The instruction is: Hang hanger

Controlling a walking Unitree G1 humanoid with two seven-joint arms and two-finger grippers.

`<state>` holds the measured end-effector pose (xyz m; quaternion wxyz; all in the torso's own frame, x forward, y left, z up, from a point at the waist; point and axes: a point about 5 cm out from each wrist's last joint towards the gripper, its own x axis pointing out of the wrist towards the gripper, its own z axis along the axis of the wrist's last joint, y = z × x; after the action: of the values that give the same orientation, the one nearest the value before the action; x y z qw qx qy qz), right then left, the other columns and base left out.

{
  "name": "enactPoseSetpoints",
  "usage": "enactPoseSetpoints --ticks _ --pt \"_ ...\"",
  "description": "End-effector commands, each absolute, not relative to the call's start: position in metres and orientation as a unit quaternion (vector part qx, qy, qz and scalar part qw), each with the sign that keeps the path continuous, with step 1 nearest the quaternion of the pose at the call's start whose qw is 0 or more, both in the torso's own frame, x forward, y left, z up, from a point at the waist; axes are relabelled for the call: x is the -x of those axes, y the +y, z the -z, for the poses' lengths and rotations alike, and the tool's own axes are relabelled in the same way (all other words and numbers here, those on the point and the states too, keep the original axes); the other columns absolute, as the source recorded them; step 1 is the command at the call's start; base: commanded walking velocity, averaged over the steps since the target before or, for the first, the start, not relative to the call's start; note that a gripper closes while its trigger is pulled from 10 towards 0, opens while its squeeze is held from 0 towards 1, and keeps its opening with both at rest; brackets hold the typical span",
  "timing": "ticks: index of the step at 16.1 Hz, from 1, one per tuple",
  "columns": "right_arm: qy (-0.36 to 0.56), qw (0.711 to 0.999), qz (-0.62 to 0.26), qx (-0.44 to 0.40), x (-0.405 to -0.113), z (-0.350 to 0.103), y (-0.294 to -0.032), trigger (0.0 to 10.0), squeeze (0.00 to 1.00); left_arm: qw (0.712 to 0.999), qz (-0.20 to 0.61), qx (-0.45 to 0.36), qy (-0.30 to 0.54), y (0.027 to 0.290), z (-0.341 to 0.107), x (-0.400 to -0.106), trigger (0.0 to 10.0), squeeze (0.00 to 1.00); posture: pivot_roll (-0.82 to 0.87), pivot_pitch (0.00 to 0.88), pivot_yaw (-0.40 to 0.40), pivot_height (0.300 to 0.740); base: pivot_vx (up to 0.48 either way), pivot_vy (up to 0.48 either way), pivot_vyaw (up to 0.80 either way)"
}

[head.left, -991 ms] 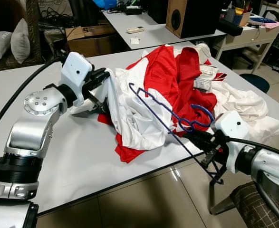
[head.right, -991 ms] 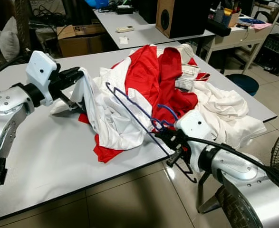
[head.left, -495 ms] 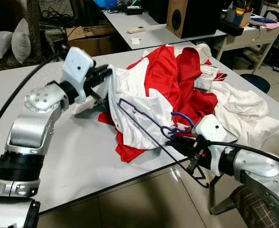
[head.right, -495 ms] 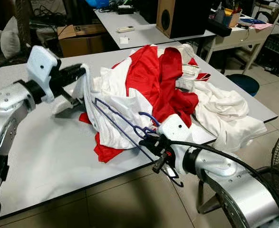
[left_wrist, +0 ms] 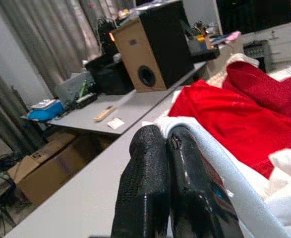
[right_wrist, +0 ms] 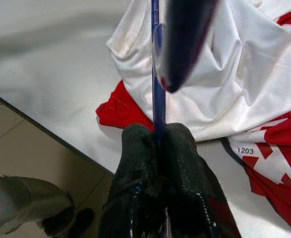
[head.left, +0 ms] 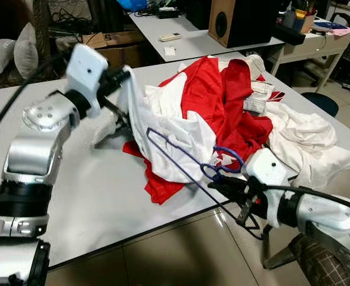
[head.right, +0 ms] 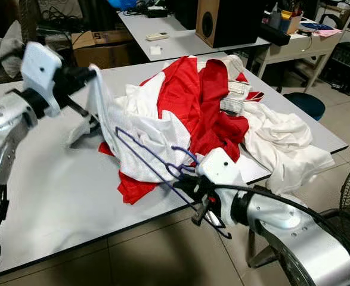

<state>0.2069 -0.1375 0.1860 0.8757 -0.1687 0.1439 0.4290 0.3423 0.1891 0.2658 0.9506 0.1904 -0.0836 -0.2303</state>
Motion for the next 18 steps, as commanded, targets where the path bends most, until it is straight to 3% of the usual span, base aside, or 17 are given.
enactPoseSetpoints --ticks 1,8,13,18 --pt "0.144 0.872 -0.436 0.170 -0.203 -0.189 -0.139 10.0 0.00 0.951 0.221 -0.192 -0.098 0.191 -0.275 -0.344 0.0 0.00 -0.09 0.000 0.026 0.740 0.000 0.000 0.00" --pt "0.154 0.867 -0.442 0.172 -0.196 -0.187 -0.138 10.0 0.00 0.952 0.224 -0.181 -0.108 0.190 -0.279 -0.346 0.0 0.00 -0.09 0.000 0.031 0.740 0.000 0.000 0.00" --pt "0.163 0.899 -0.374 0.157 -0.214 -0.181 -0.146 10.0 0.00 0.946 0.246 -0.178 -0.111 0.182 -0.278 -0.344 0.0 0.00 -0.09 0.000 0.037 0.740 0.000 0.000 0.00" --pt "0.128 0.903 -0.384 0.146 -0.220 -0.190 -0.133 10.0 0.00 0.943 0.256 -0.184 -0.109 0.174 -0.276 -0.346 0.0 0.00 -0.09 0.000 0.045 0.740 0.000 0.000 0.00"
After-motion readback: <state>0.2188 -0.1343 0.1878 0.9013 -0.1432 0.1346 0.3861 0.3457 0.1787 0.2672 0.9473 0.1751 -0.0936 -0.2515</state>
